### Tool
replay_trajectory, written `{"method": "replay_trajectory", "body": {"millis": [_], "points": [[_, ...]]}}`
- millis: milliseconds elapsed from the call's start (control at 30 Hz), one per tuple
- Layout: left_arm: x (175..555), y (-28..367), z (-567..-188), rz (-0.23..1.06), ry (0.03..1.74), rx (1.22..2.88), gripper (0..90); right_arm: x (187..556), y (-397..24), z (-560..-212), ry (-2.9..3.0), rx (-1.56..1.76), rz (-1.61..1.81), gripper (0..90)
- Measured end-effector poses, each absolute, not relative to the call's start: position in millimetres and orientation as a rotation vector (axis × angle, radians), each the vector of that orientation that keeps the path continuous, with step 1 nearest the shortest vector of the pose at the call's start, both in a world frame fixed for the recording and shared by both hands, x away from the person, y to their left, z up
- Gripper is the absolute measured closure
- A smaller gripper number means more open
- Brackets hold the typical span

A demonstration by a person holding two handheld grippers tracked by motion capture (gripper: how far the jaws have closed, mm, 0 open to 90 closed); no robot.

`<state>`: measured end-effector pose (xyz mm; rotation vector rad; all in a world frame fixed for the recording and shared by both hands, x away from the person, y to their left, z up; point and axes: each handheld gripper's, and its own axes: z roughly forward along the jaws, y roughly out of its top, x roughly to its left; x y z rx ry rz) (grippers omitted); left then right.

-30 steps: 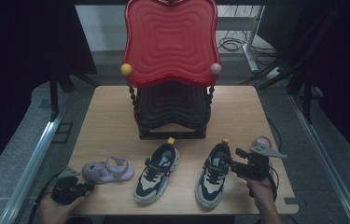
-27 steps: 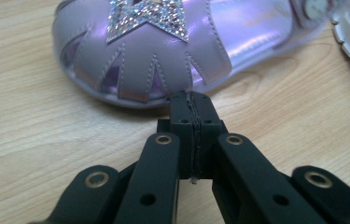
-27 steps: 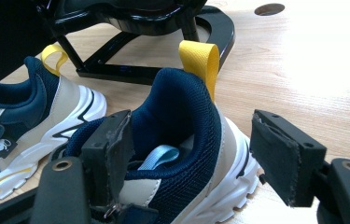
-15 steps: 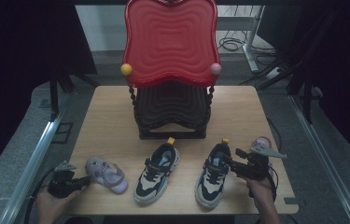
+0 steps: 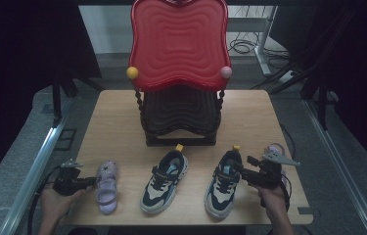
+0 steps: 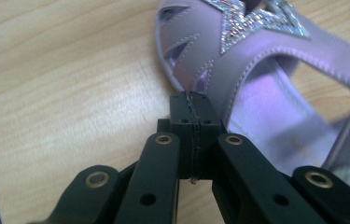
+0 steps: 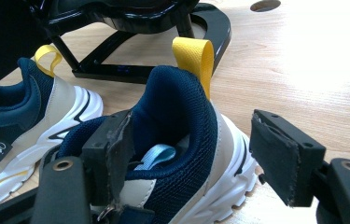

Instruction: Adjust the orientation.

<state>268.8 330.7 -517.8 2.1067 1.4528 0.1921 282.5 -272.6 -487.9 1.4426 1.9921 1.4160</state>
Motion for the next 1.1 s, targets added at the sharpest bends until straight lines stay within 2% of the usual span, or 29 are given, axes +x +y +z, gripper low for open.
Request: {"method": "replay_trajectory", "body": {"millis": [467,1100], "points": [[290.4,334.0,-511.6,0.181,1.443,2.121,88.8,282.0,-271.7,-486.8,1.991,1.452,1.417,31.4],[317.1,318.1,-510.5,0.162,1.414,2.153,89.4,282.1,-272.2,-487.7,1.981,1.464,1.409,31.3]]}}
